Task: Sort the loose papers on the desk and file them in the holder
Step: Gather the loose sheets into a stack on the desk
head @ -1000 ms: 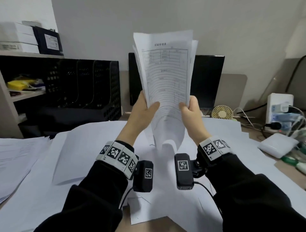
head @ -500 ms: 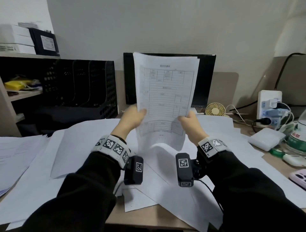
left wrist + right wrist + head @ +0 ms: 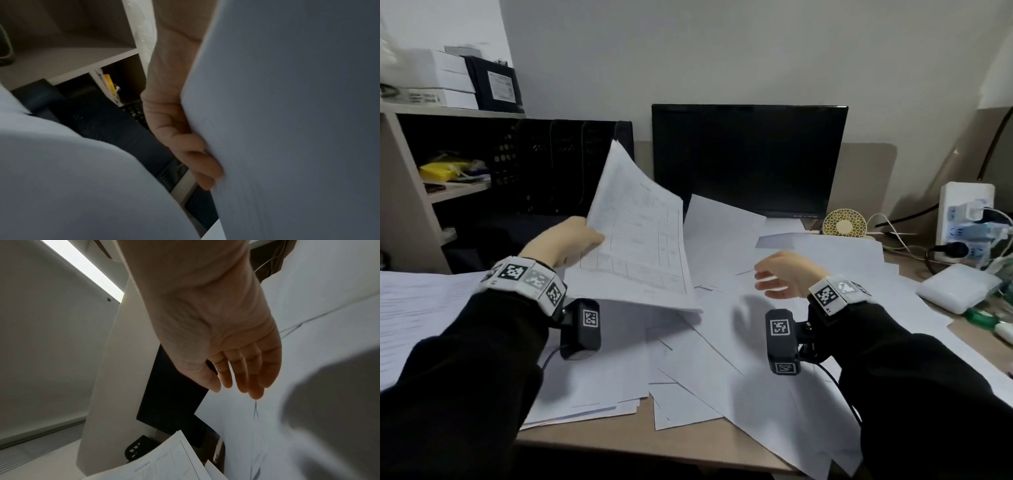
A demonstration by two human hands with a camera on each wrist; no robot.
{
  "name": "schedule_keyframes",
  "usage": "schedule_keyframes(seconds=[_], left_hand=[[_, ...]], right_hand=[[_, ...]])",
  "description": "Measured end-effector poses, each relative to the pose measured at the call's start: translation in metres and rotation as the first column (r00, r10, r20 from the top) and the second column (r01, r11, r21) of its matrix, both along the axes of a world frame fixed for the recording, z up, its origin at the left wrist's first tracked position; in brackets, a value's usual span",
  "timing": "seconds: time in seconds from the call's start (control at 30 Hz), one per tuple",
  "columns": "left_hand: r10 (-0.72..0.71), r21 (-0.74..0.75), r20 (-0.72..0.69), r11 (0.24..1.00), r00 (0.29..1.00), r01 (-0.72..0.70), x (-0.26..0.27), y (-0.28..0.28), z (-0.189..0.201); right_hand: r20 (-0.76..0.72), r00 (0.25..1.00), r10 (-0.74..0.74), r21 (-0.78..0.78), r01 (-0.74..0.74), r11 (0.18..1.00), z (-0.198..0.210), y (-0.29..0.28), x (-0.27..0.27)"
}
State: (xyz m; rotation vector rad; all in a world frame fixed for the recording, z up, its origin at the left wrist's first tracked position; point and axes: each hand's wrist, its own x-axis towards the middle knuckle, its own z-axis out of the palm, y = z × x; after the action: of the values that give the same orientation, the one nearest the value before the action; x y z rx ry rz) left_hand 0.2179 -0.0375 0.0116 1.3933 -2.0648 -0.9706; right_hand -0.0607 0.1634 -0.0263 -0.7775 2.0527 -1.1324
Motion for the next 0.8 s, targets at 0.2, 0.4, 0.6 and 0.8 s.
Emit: schedule_keyframes(seconds=[0.2,0.4,0.6,0.8], left_hand=[[-0.013,0.108,-0.105,0.994,0.994,0.024,-0.003,-0.003,-0.016],[-0.040,0.122,-0.184,0.991,0.982,0.064,-0.023,-0.004,-0.020],[-0.128,0.174,-0.078,0.975,0.989,0.140,-0.035,-0.010,-0.038],[-0.154,0.188,-0.122,0.967,0.981,0.175,-0.035,-0.026,-0.046]], right_hand=[[0.008,1.000,-0.018,0.053,0.018,0.998,-0.010,-0.020,0.001],[0.090,0.991,-0.104,0.061,0.098,0.993,-0.015,-0.039,-0.008],[0.364,0.911,-0.192,-0.107,0.246,0.963,-0.027,-0.060,-0.017],[0.503,0.837,-0.216,-0.137,0.324,0.936,-0.025,-0.084,-0.018]])
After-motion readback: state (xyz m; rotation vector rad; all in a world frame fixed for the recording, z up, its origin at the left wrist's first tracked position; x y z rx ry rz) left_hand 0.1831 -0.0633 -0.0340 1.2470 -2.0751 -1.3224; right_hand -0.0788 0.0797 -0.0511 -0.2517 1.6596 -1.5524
